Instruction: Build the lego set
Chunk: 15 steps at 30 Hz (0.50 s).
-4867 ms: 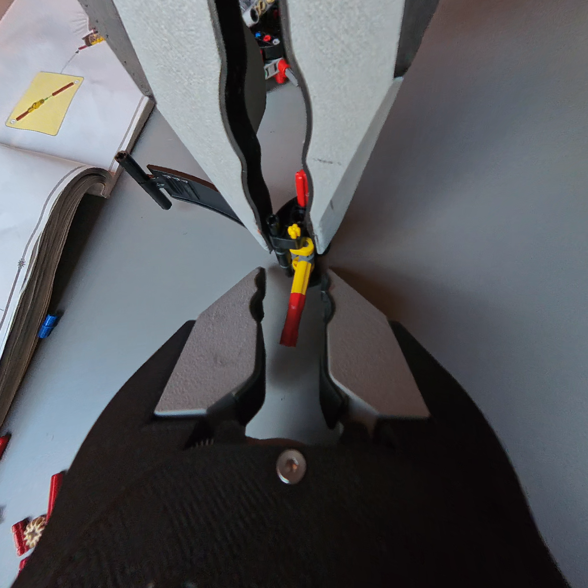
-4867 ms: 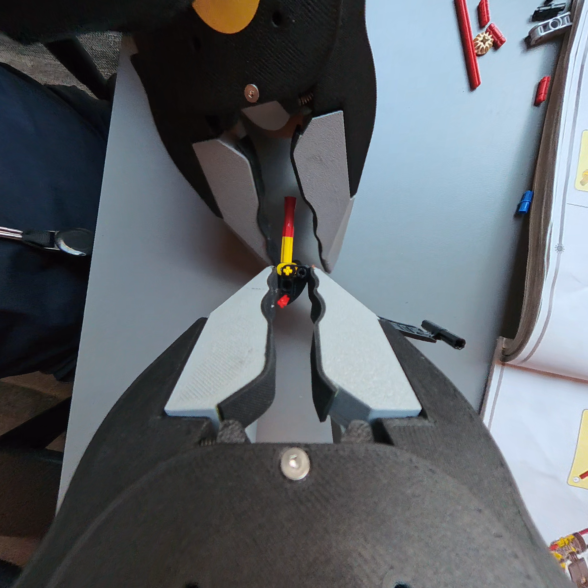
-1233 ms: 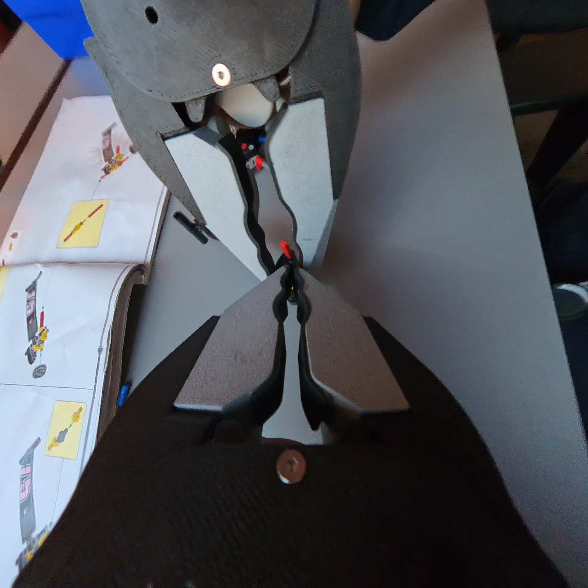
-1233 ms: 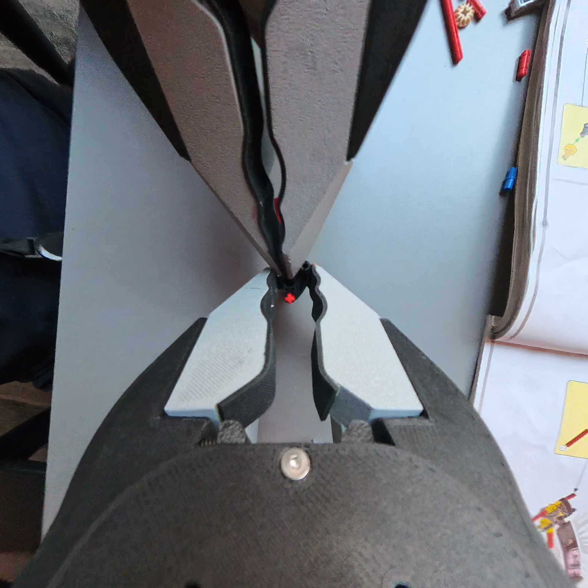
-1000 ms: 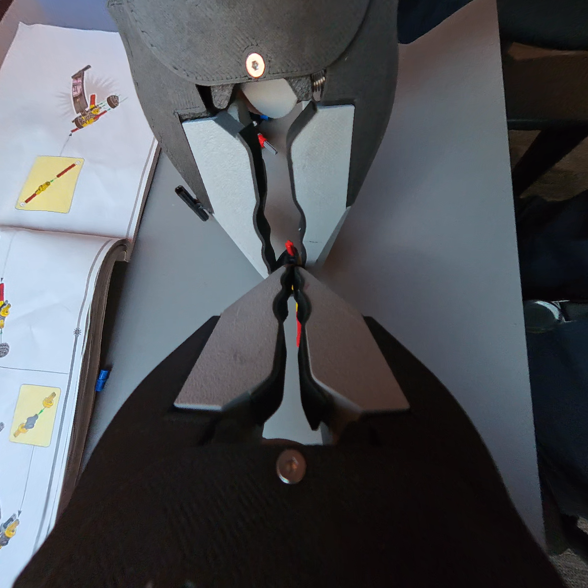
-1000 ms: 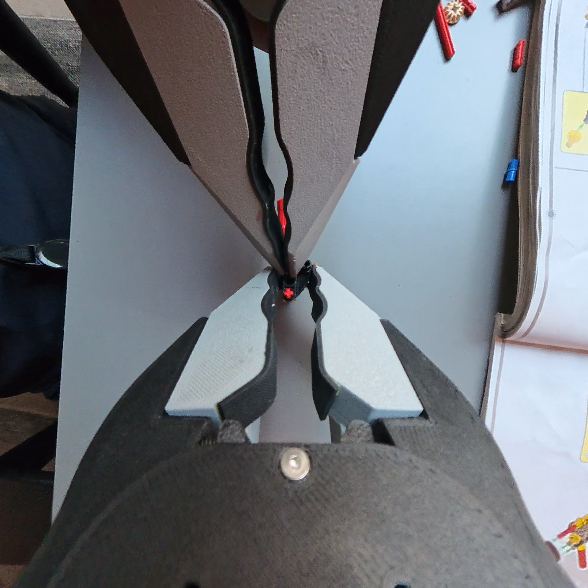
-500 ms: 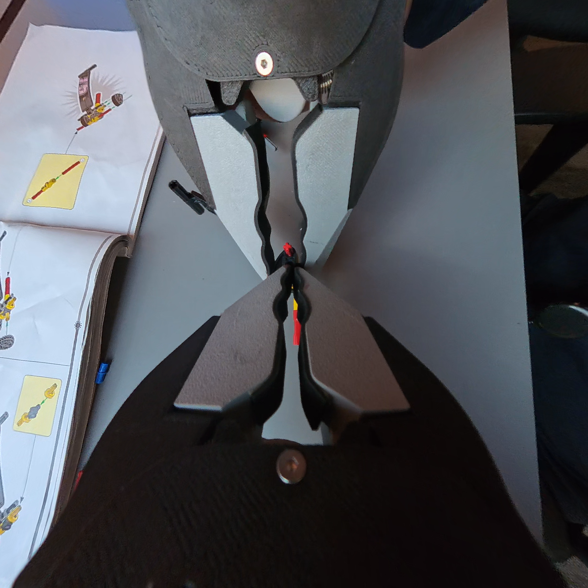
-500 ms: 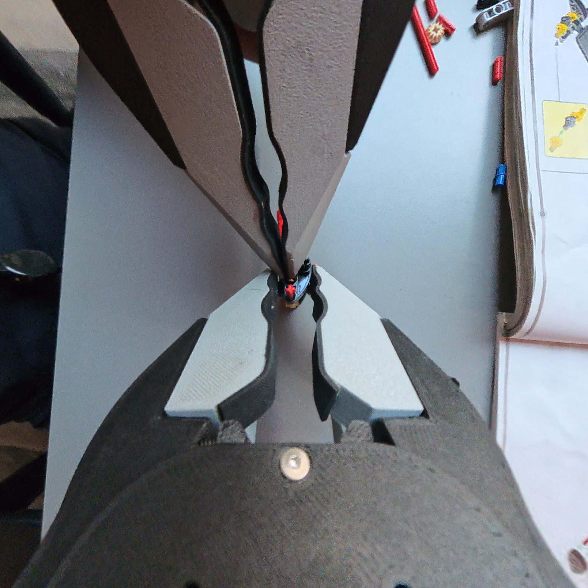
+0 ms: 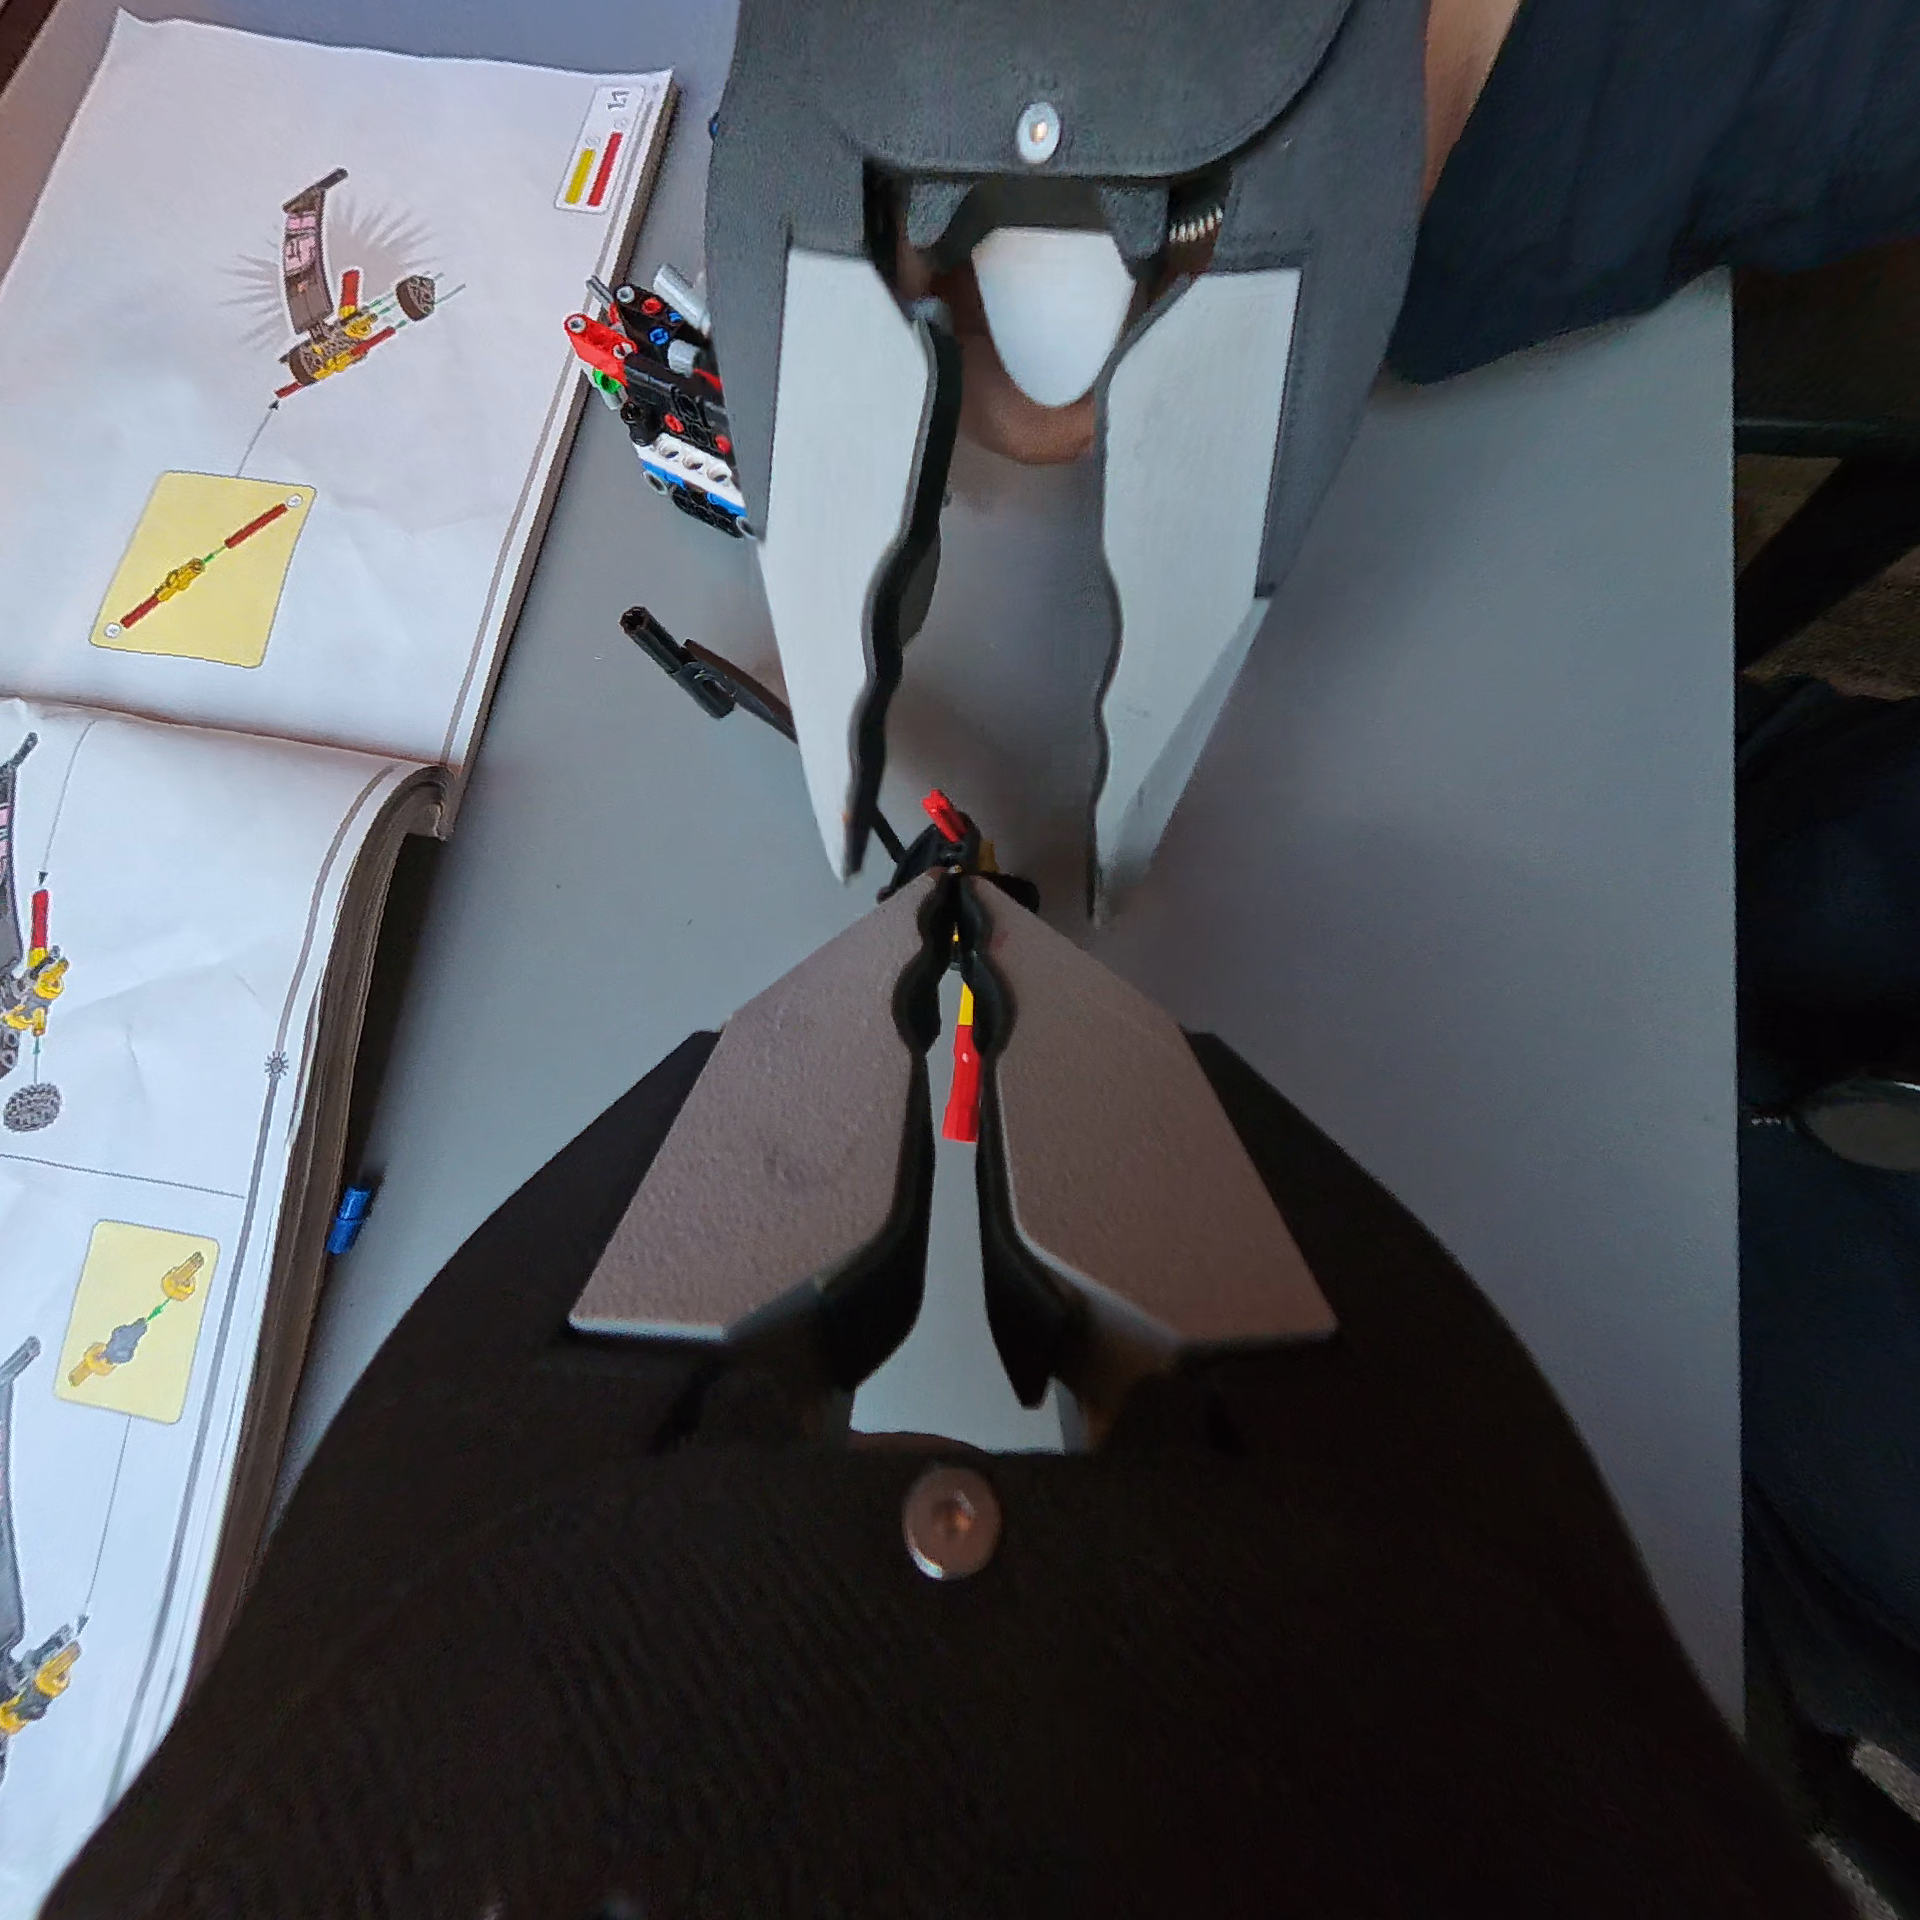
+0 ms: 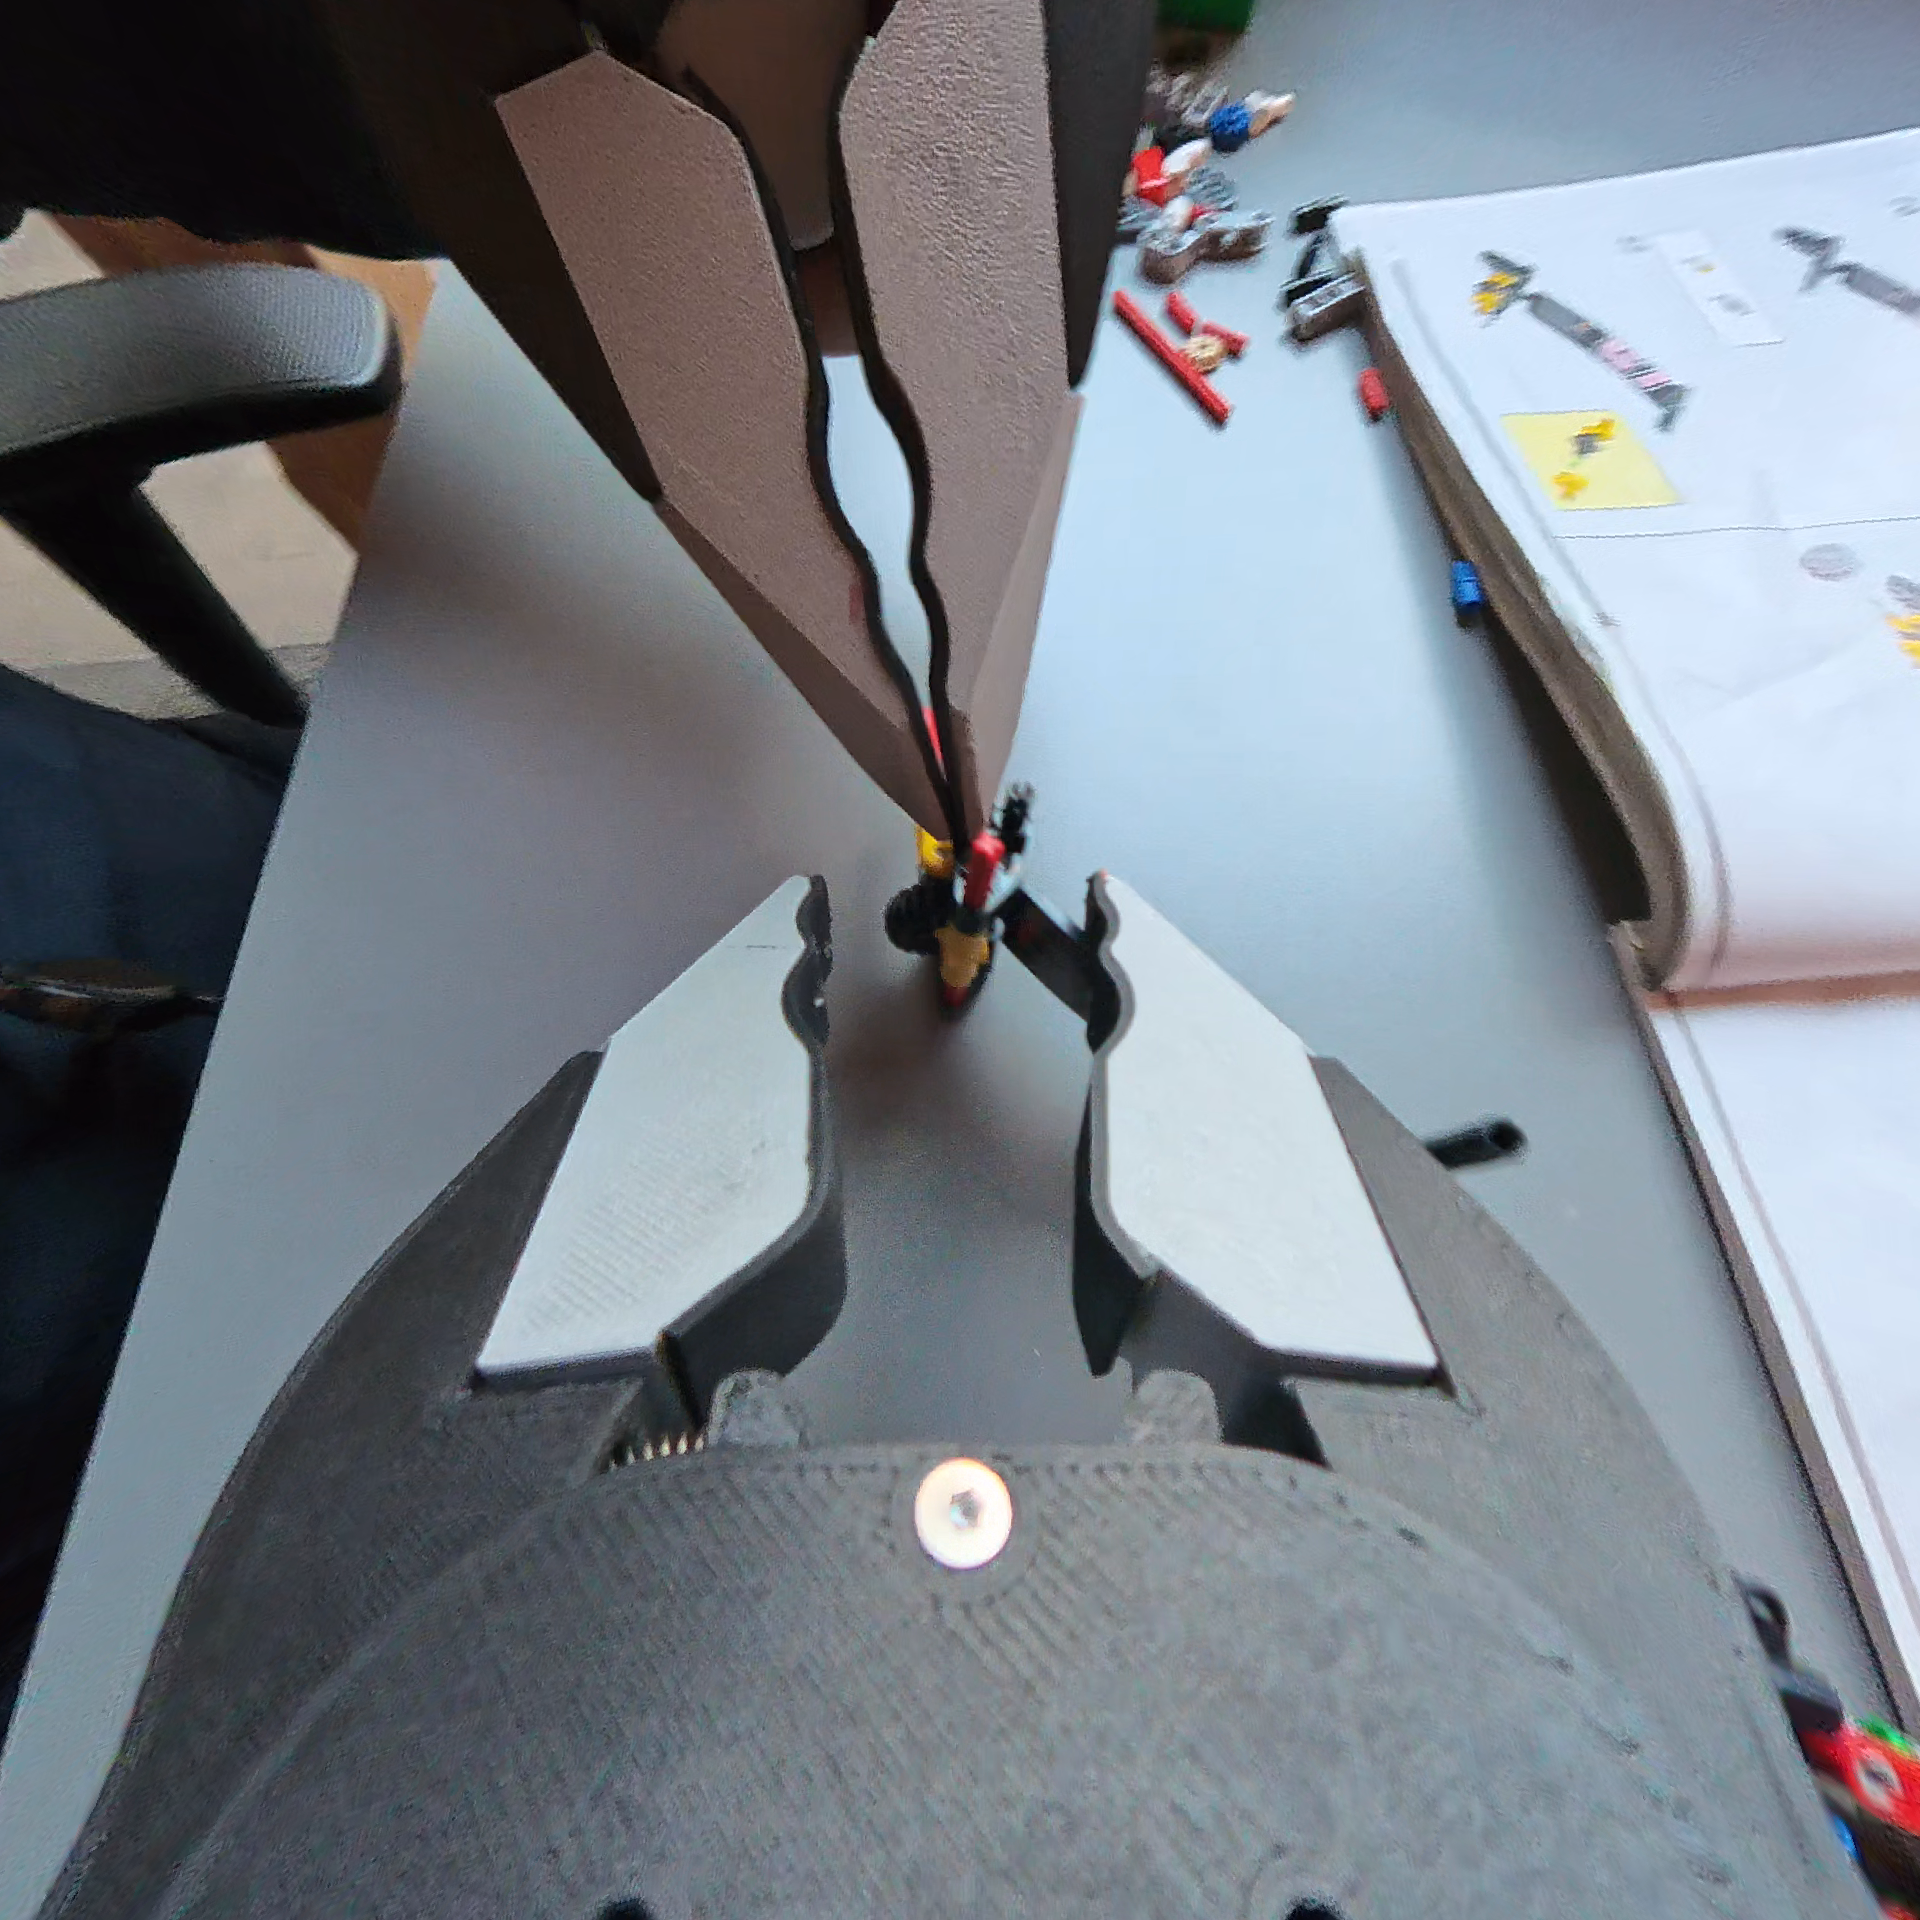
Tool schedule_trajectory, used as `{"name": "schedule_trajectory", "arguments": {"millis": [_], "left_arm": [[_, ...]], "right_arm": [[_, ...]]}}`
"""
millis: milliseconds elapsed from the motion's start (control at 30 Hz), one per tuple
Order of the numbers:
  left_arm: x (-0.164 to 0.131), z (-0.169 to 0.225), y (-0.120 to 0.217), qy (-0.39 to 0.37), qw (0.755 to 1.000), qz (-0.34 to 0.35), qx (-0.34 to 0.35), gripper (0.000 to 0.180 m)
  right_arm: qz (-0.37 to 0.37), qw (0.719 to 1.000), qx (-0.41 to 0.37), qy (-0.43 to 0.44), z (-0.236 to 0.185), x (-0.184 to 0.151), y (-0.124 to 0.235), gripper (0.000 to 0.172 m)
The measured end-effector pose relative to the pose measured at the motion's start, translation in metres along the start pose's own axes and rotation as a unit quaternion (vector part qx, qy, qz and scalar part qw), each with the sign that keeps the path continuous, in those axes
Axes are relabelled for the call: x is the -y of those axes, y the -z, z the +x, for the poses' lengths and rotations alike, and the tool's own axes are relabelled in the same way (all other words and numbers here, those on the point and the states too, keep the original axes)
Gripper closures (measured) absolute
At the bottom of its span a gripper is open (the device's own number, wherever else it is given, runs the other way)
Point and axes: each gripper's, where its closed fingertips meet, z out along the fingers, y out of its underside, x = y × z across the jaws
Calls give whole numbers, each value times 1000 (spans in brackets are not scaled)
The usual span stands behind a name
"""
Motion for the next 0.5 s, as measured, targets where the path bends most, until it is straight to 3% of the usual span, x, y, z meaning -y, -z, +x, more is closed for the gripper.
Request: {"name": "schedule_trajectory", "arguments": {"millis": [100, 233, 500], "left_arm": [[0, 0, 0, -17, 1000, -11, 8, 180], [1, 1, -1, -24, 1000, -13, 10, 180], [-1, 3, 0, -30, 999, -15, 17, 180]], "right_arm": [[36, 998, -44, -7, 9, -6, 11, 127], [51, 997, -49, -32, 8, -10, 19, 134], [103, 992, -67, -26, 1, -1, 44, 130]]}}
